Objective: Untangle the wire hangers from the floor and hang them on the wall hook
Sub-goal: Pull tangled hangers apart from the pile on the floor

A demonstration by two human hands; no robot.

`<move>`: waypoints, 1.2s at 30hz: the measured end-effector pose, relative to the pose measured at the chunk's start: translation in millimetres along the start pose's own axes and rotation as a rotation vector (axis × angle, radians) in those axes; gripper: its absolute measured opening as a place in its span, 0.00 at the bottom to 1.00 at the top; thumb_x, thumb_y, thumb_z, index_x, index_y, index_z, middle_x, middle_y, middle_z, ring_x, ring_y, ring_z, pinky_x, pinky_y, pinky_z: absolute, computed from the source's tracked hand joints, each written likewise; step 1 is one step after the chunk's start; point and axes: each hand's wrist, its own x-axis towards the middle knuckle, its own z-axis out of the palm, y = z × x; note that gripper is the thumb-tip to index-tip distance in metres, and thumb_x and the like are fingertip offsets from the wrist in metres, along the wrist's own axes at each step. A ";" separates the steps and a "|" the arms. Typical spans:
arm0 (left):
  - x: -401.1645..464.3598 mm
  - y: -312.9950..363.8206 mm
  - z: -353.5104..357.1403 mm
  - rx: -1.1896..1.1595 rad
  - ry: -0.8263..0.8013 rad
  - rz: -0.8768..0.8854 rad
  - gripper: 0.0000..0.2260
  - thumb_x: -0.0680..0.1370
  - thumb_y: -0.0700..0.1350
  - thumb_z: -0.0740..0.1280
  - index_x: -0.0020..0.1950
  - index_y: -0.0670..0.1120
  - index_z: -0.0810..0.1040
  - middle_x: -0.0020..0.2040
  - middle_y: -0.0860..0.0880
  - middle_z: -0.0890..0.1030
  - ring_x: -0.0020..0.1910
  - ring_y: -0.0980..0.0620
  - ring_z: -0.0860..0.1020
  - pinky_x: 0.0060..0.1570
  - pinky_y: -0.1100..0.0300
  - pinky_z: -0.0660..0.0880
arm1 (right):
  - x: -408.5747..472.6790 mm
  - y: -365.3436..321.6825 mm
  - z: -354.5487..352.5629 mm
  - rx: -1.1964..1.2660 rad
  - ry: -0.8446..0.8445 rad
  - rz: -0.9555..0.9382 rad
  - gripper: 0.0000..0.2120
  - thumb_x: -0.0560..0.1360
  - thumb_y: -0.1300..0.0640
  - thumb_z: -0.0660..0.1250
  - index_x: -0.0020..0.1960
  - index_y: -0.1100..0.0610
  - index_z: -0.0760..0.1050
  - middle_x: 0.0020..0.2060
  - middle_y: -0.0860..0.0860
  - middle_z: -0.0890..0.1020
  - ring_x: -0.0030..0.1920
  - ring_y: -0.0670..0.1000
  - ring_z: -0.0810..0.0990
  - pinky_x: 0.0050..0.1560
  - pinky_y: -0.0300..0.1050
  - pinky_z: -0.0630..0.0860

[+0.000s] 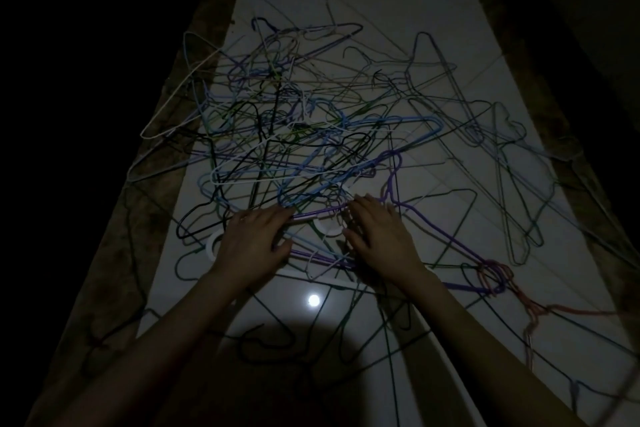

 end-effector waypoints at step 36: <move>-10.0 60.1 -4.1 -0.396 -0.067 0.007 0.19 0.79 0.49 0.62 0.70 0.51 0.68 0.64 0.51 0.74 0.62 0.52 0.71 0.58 0.59 0.69 | -29.3 8.1 -44.7 0.570 0.146 0.212 0.11 0.76 0.64 0.62 0.54 0.53 0.77 0.37 0.44 0.80 0.40 0.42 0.79 0.43 0.33 0.73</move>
